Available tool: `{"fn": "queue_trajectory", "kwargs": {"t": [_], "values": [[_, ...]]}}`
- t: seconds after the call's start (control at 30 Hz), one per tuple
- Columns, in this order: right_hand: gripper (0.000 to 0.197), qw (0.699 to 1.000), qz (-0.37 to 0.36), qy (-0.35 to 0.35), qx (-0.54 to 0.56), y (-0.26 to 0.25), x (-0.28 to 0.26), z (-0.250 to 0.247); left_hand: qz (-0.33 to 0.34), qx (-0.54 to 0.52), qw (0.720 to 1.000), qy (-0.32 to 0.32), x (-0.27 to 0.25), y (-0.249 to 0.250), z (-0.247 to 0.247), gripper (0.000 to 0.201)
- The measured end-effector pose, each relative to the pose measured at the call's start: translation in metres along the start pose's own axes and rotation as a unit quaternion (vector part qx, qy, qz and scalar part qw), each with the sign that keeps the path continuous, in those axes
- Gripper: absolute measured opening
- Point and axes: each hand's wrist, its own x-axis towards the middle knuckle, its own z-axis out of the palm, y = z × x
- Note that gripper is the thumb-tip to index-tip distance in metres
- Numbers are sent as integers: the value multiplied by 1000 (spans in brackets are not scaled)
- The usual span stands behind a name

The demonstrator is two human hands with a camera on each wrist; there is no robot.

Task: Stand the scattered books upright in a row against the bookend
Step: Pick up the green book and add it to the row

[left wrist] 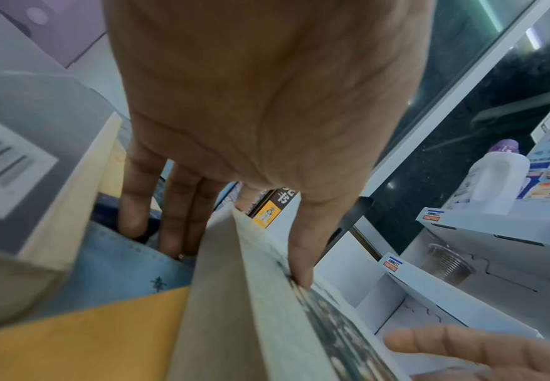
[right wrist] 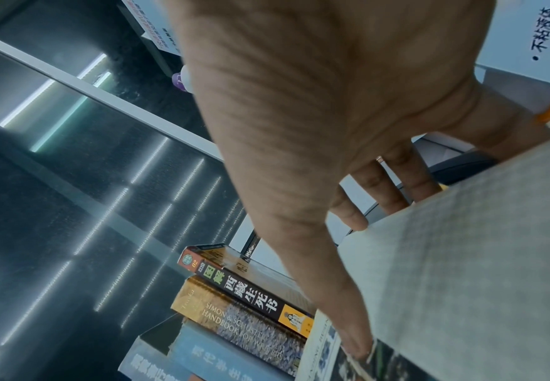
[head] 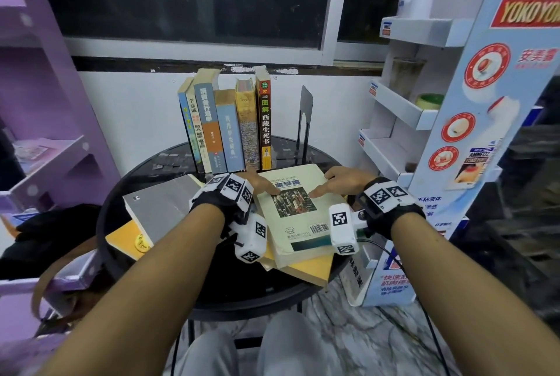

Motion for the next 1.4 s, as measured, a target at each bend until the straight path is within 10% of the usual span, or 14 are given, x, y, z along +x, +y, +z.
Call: {"fn": "queue_trajectory", "kwargs": {"t": [0.3,0.97,1.4], "values": [[91,999,24,13,21,3,8,8,45,-42,996,65,3,-6,1,90],[80,990,14,56,128,7,5,-4,192,-106,966,138,-3,16,-18,86],[105,929,-109,287,207,-10,-1,-22,351,-273,857,261,-24,41,-40,86]]}}
